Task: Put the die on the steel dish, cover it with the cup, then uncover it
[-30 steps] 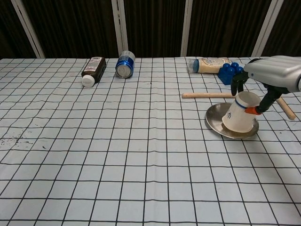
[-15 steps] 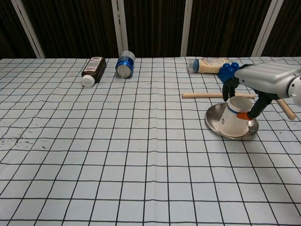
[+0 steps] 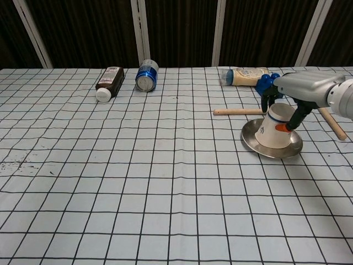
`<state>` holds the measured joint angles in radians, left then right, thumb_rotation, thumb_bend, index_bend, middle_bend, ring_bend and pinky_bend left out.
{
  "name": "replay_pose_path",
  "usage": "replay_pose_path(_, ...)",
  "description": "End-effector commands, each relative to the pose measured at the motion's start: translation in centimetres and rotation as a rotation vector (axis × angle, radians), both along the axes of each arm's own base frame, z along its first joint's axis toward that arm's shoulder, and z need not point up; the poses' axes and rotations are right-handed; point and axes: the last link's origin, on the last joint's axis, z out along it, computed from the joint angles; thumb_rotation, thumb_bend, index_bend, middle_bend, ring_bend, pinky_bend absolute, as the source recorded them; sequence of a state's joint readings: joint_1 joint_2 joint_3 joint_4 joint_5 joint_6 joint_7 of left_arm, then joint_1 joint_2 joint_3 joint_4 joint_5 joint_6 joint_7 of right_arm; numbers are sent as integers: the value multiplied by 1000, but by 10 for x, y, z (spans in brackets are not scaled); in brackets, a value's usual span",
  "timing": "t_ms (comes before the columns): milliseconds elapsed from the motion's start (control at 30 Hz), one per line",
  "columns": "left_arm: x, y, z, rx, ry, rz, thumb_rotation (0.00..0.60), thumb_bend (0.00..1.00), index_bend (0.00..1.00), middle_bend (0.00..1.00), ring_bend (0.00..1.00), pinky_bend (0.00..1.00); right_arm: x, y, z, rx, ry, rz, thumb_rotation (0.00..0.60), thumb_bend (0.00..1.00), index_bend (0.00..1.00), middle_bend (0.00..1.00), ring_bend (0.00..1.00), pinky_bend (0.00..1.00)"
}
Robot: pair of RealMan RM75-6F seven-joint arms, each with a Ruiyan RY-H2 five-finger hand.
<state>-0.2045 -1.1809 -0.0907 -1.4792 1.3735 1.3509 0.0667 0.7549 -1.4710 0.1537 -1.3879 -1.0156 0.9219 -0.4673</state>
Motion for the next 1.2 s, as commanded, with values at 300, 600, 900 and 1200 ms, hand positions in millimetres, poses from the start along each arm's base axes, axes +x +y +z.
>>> replay_pose_path(300,1,0,-2,-4,5,-1,600,467,266,0,0,99,-11,19,15,0,7,14,600,408,395,508,239,0)
replay_pose_path(600,1,-1,-2,-5,5,-3,600,467,266,0,0,99,-6,34,5,52,-2,39,600,408,395,508,239,0)
replay_pose_path(900,1,0,-1,-4,1,-2,600,467,266,0,0,99,6,27,-6,66,-27,57,600,408,395,508,239,0)
replay_pose_path(1200,0,0,0,6,3,0,600,467,266,0,0,99,-7,4,-6,41,-27,1,600,408,396,508,240,0)
